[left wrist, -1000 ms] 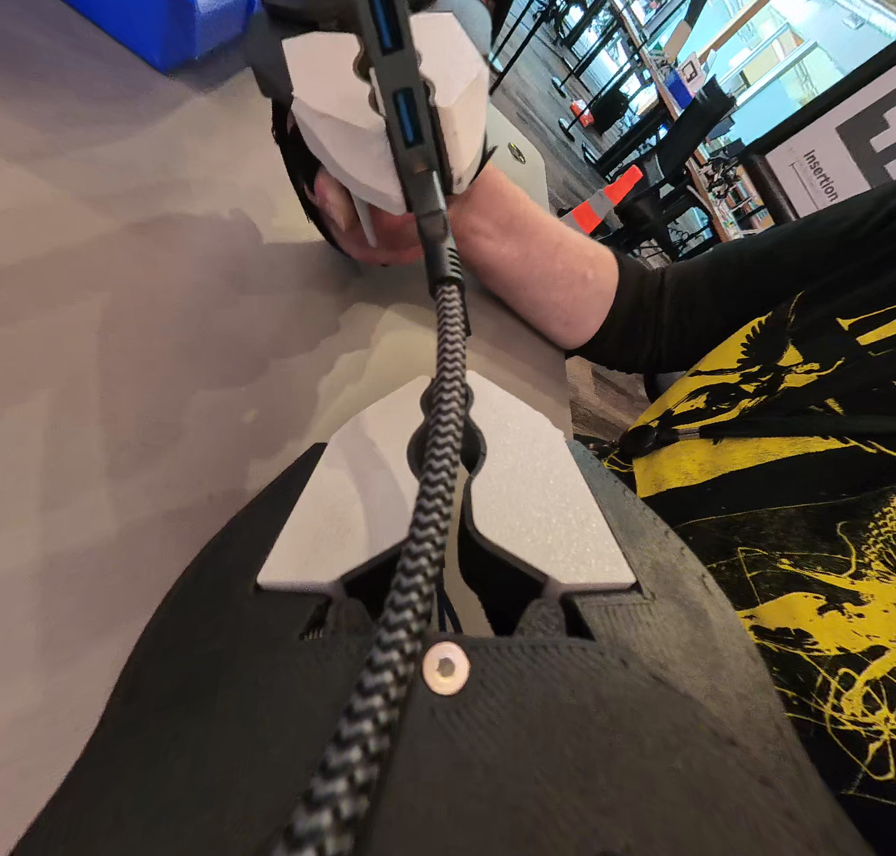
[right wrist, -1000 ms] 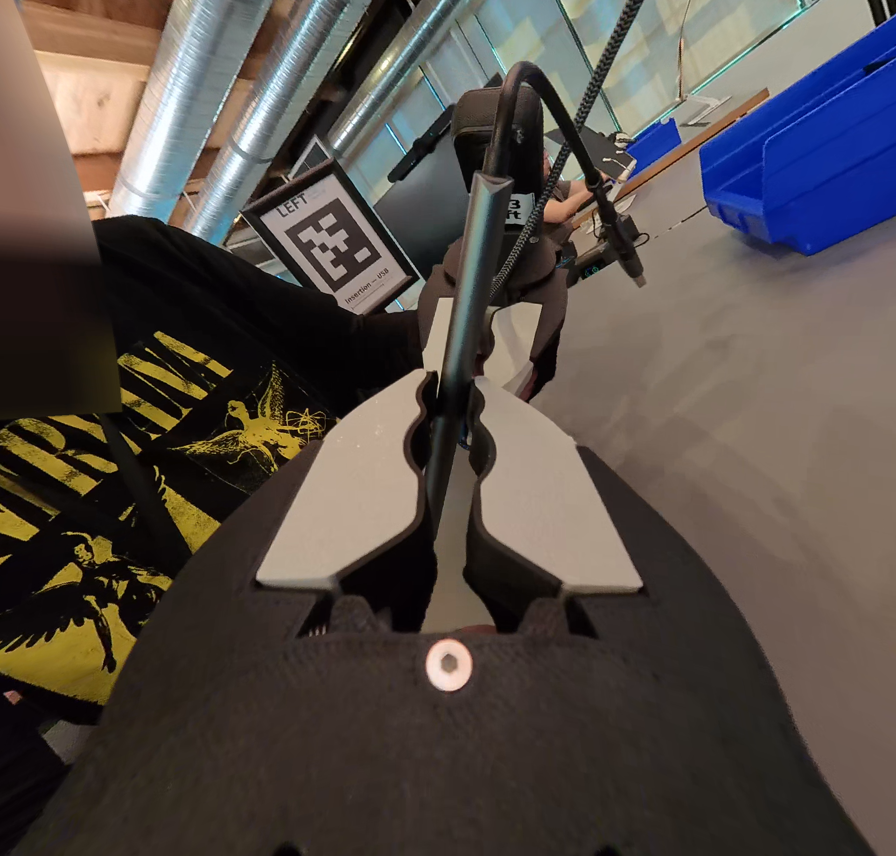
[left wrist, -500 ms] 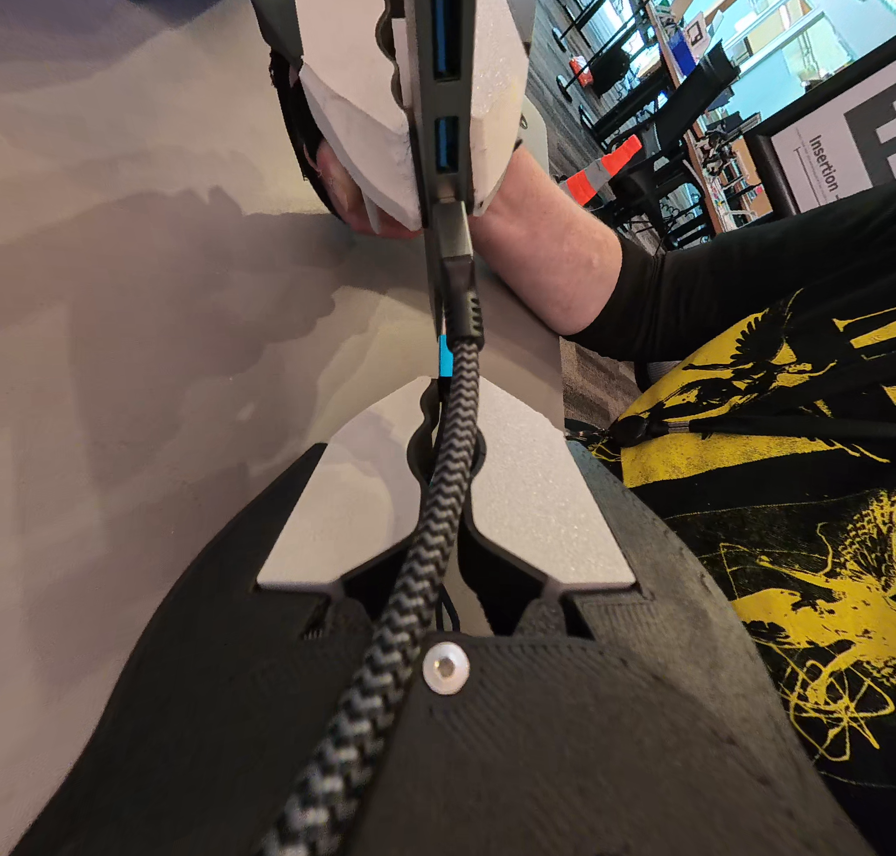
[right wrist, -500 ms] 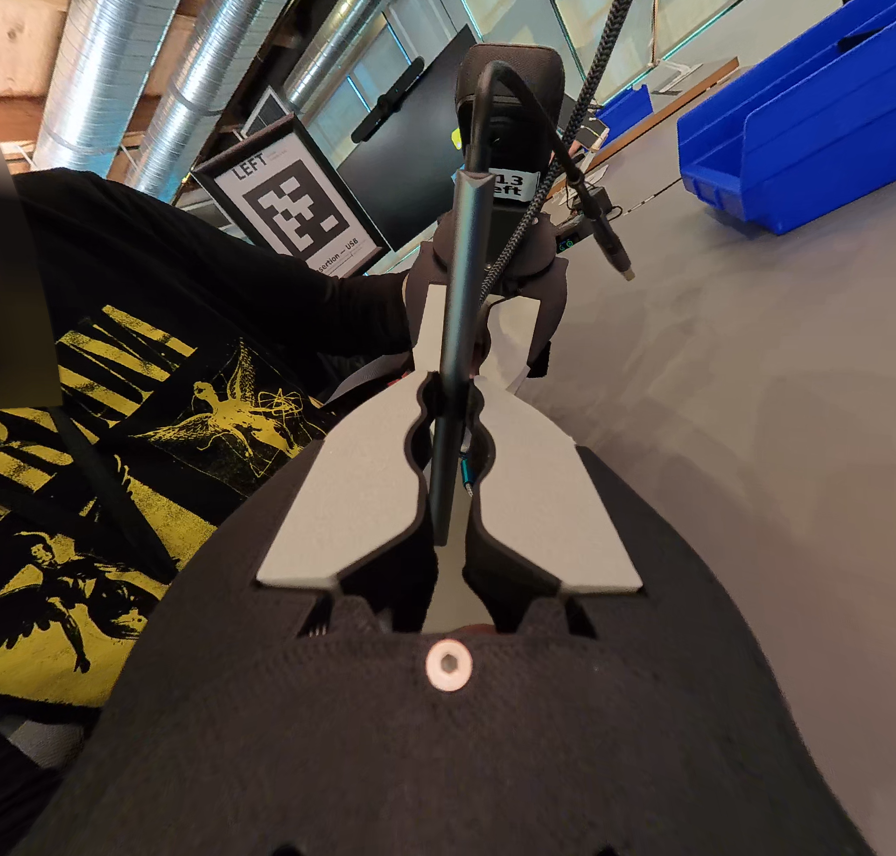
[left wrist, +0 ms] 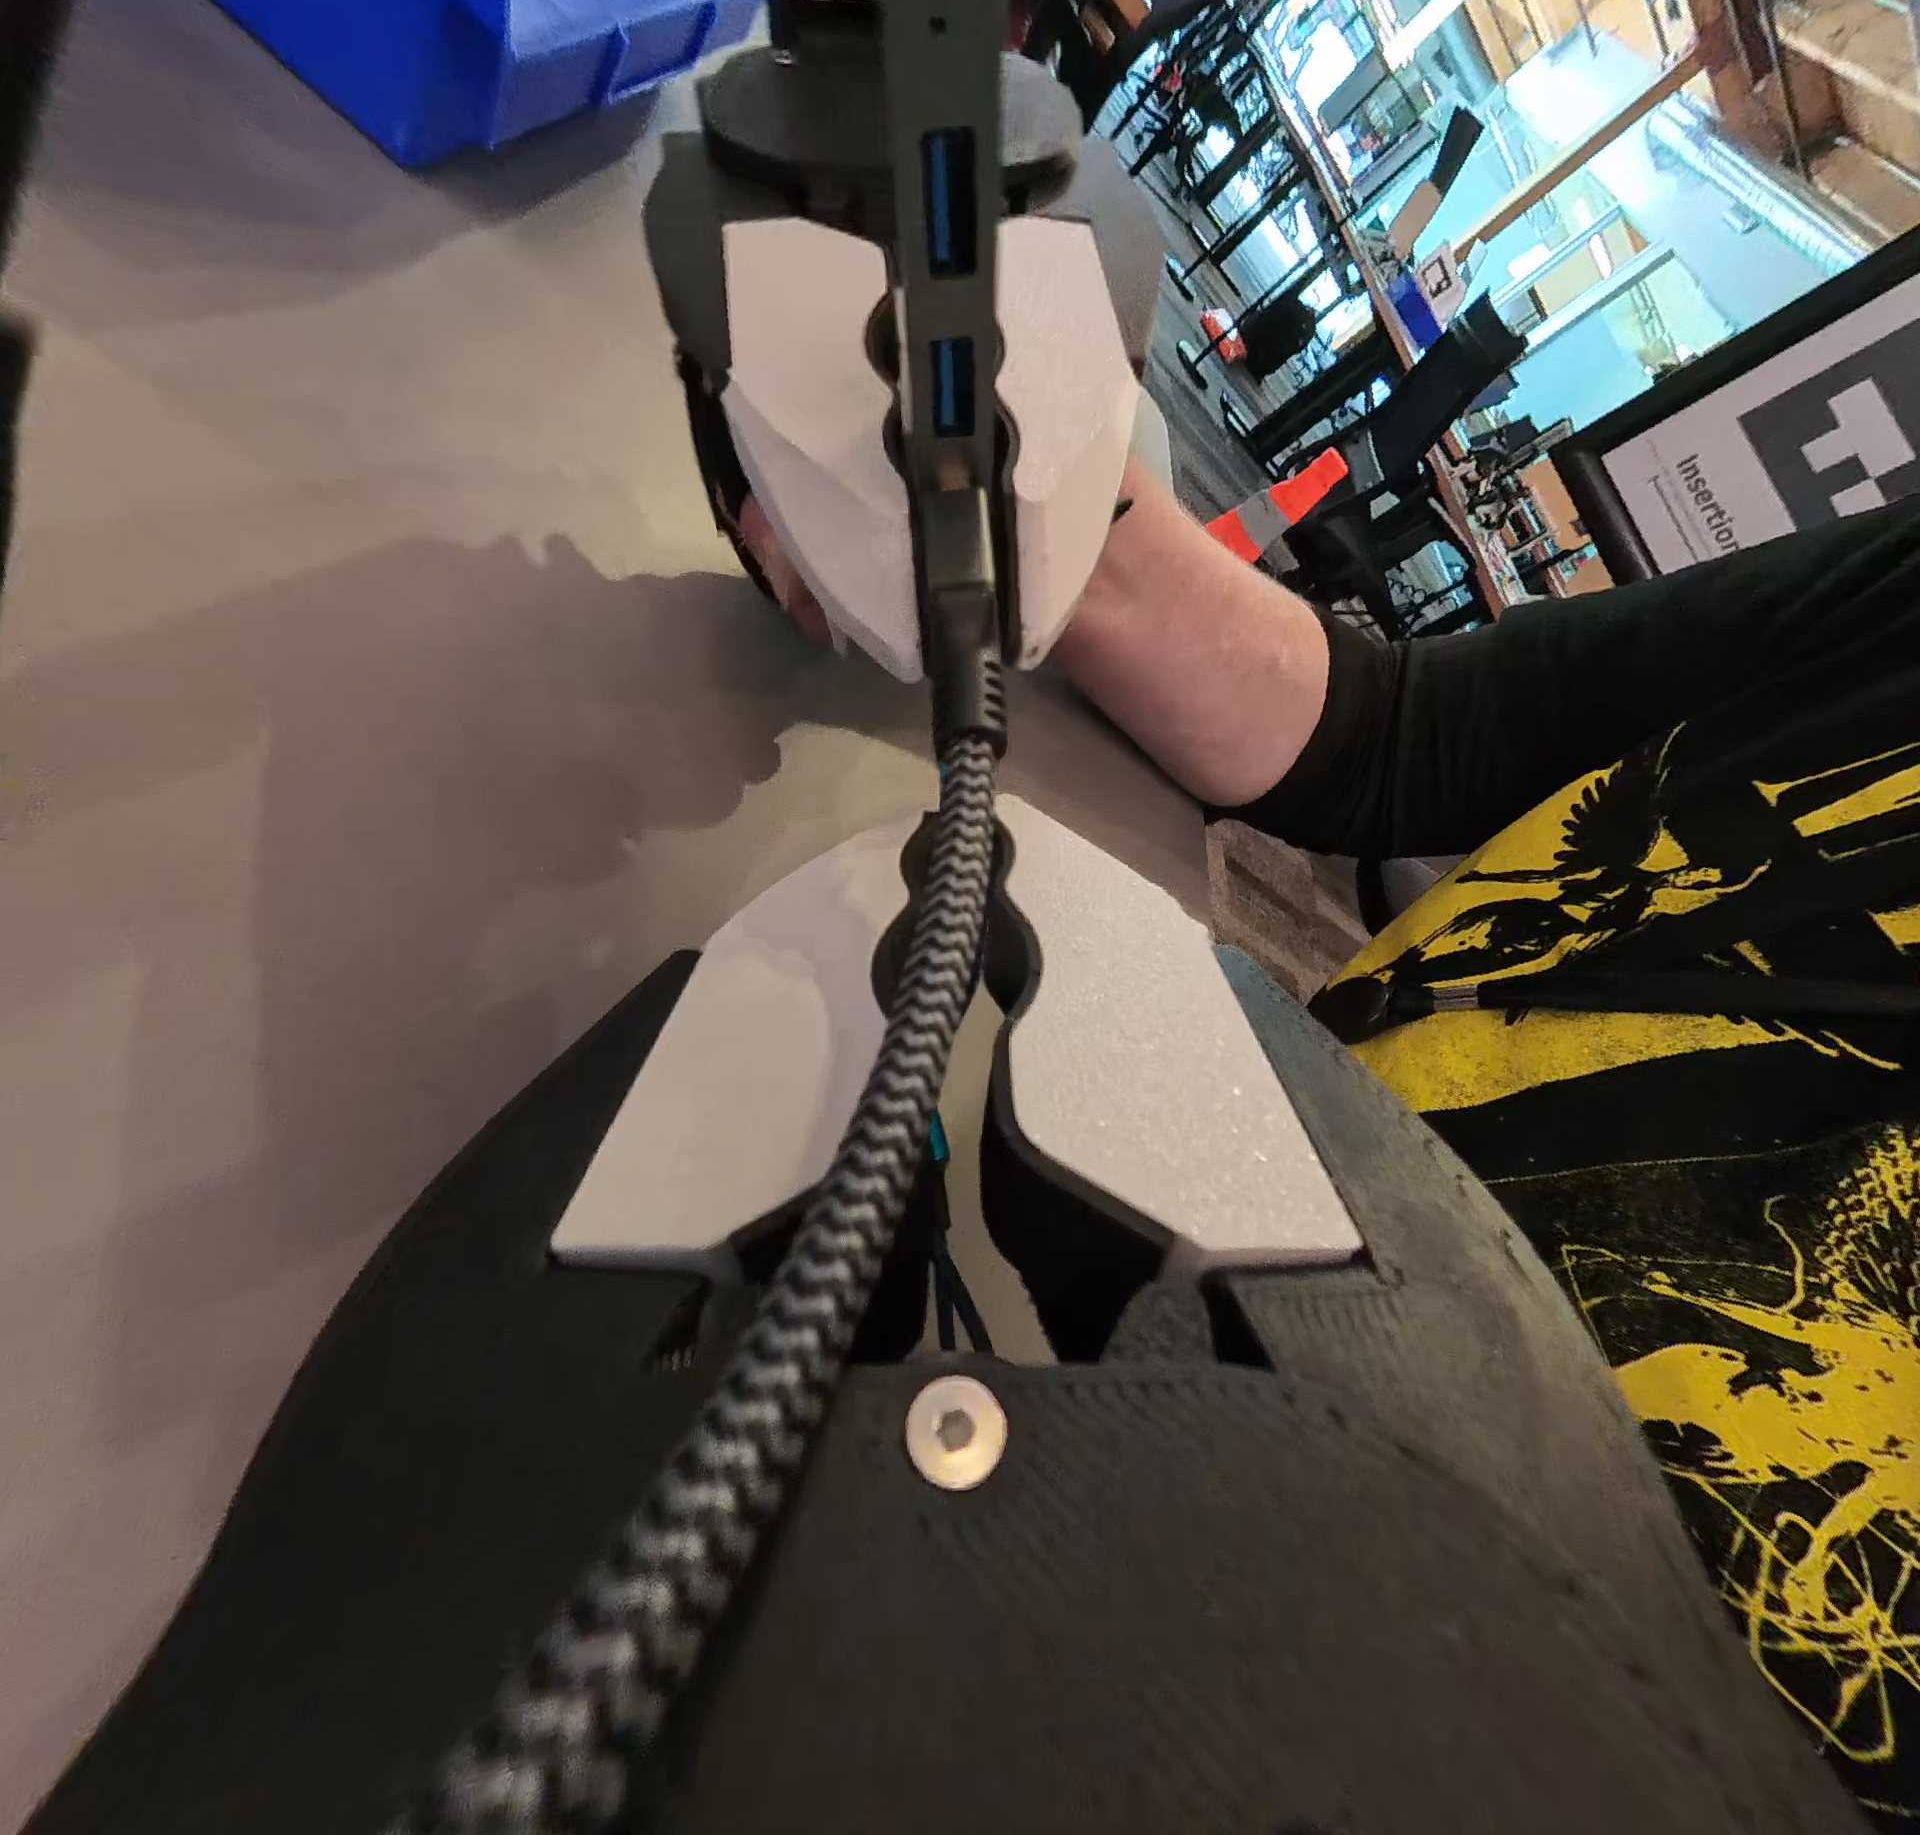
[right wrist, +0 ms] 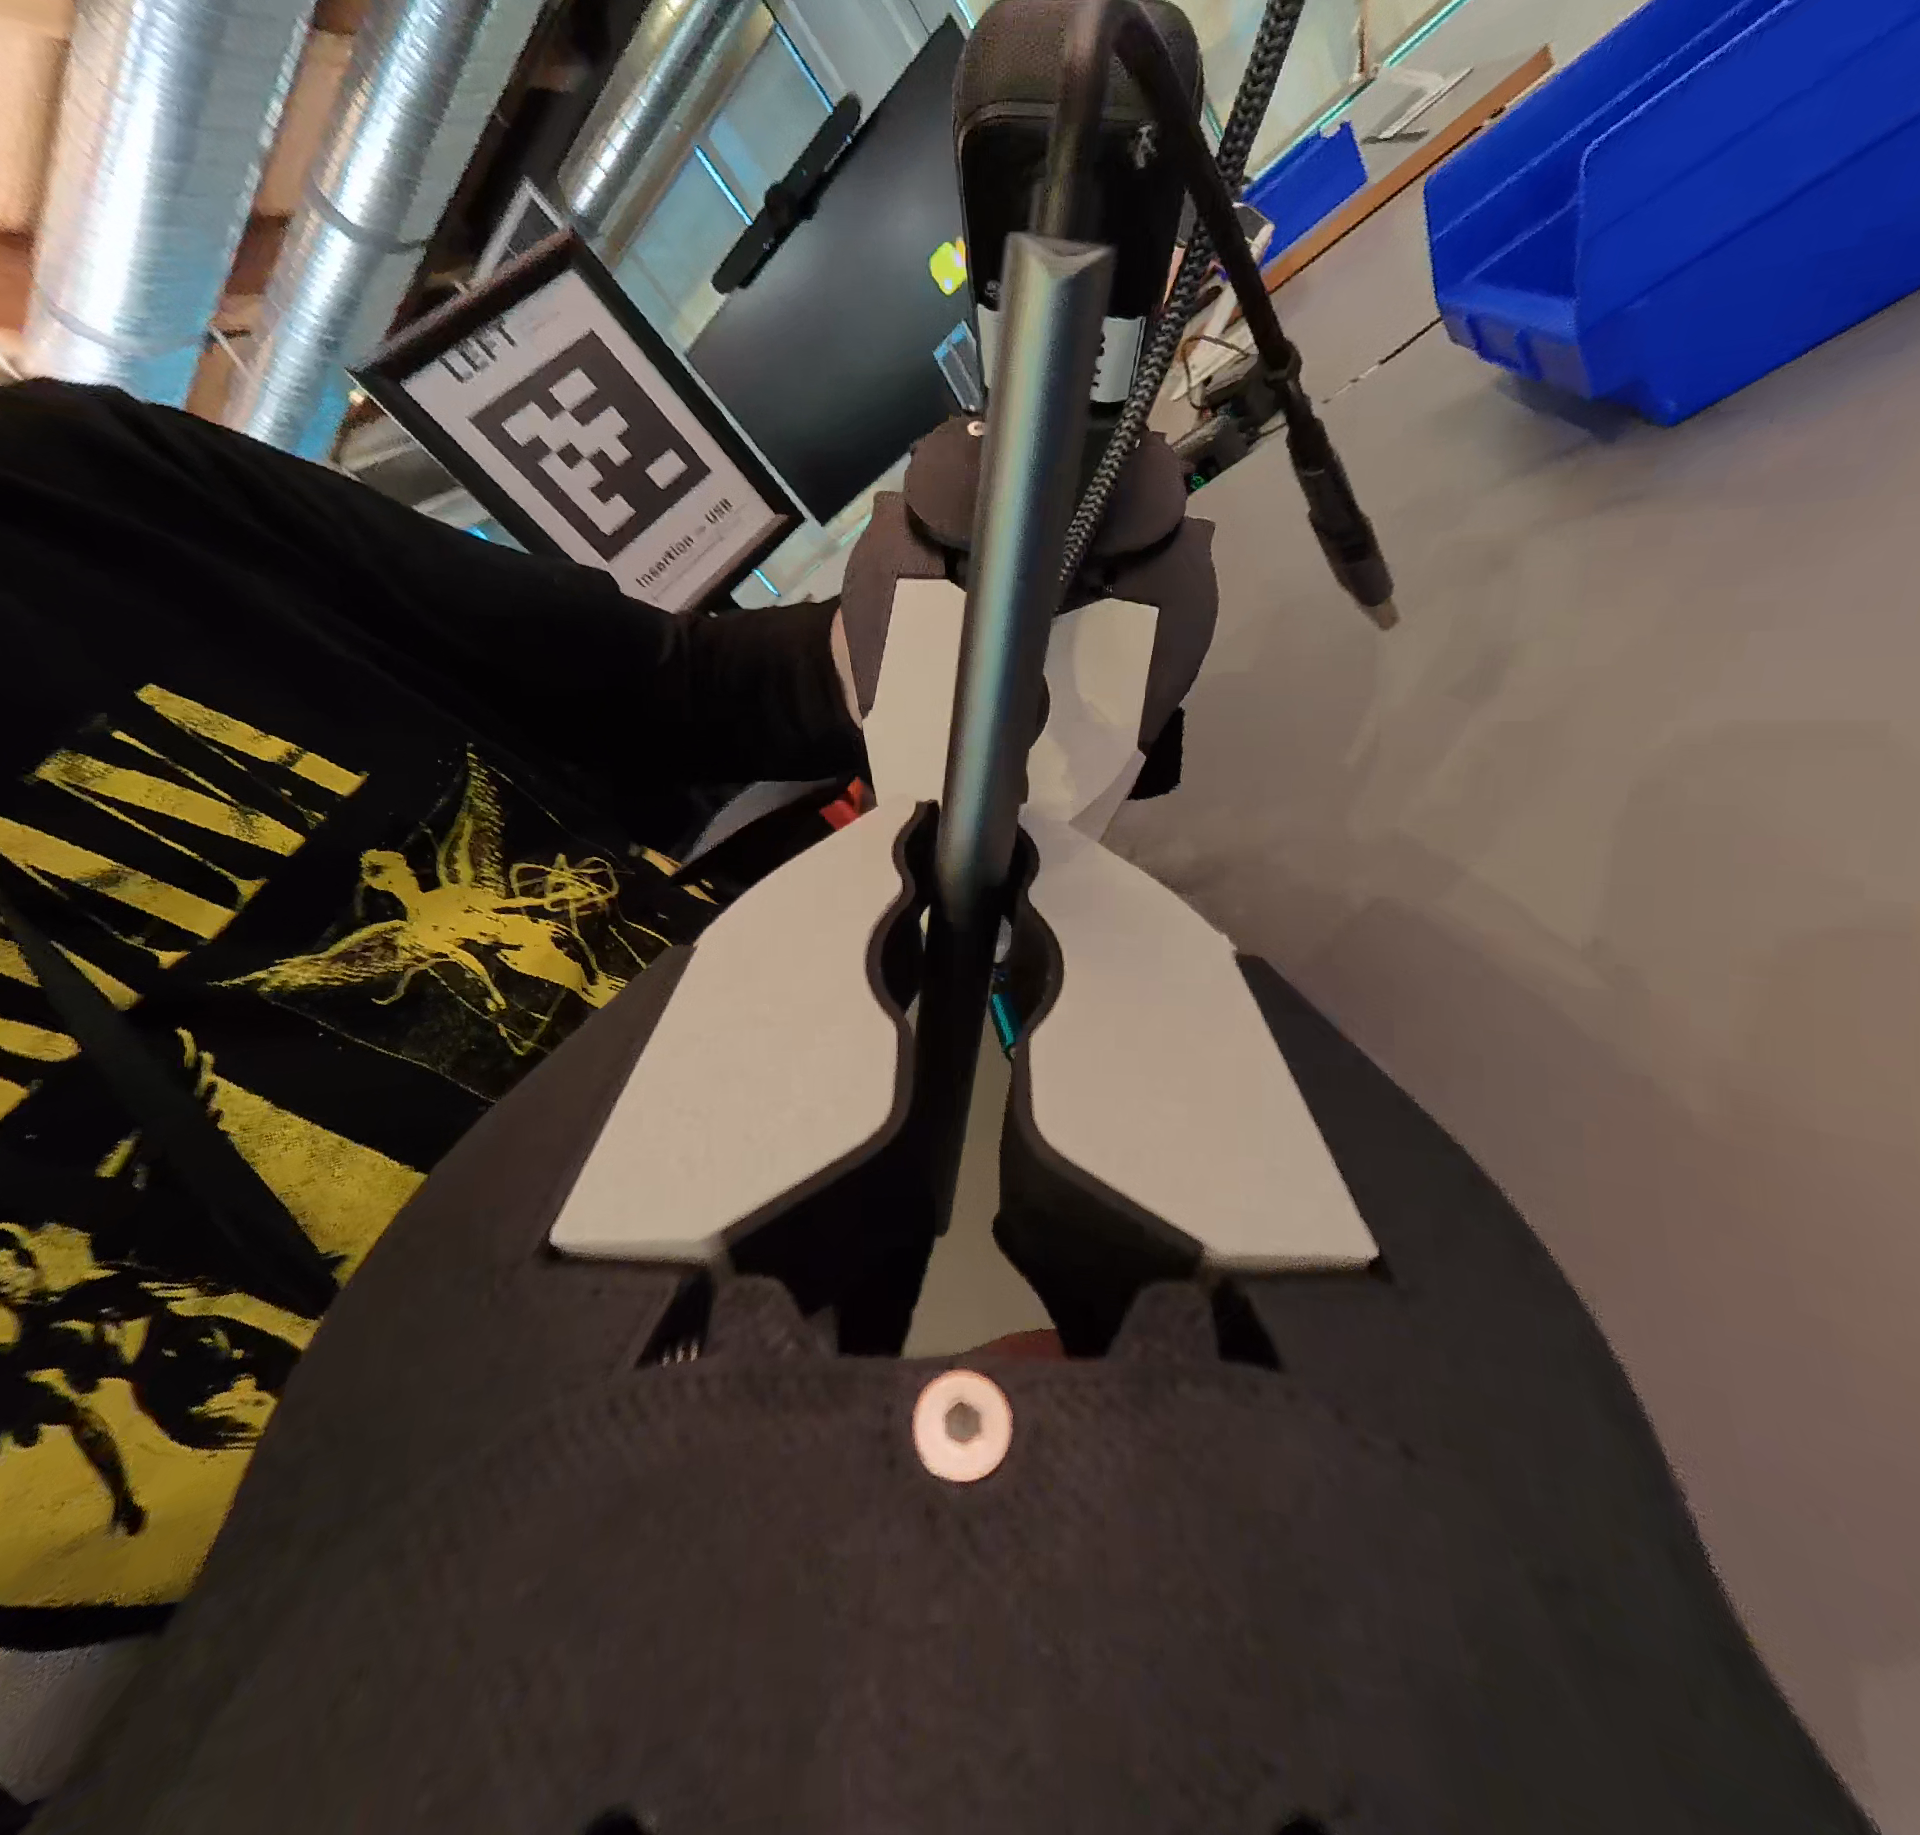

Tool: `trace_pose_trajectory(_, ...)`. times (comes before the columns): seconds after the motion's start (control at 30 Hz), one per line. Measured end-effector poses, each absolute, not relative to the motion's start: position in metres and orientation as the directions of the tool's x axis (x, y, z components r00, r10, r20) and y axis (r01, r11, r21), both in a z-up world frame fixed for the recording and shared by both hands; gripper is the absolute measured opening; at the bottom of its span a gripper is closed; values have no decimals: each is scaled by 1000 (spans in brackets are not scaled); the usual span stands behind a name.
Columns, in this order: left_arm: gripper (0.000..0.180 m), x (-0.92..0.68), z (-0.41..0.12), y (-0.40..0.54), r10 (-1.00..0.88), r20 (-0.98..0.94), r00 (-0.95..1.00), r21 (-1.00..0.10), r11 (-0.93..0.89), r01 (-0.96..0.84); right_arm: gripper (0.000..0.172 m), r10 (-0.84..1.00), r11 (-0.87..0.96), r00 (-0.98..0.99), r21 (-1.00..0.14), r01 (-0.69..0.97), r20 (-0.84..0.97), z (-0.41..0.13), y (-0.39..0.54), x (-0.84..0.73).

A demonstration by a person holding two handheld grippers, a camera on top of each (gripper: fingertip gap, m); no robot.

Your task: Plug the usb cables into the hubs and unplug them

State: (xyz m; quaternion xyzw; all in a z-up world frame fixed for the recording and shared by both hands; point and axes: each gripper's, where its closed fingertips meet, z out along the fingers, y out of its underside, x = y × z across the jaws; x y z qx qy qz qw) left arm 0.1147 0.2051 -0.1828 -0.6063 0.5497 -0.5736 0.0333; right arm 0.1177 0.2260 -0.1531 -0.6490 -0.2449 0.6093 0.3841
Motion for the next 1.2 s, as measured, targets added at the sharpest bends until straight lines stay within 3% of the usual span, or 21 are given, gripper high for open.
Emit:
trace_pose_trajectory(0.43, 6, 111, -187, 197, -683, 672, -287, -634, -330, -700, 10, 747, -643, 89, -751, -153, -658, -151, 223, 118)
trace_pose_trajectory(0.9, 6, 108, -197, 190, -683, 678, -270, -585, -281, -761, 10, 766, -620, 107, -773, -139, -634, -153, 224, 113)
trace_pose_trajectory(1.2, 6, 104, -195, 197, -676, 682, -277, -607, -313, -730, 10, 756, -624, 127, -766, -155, -642, -156, 228, 117)
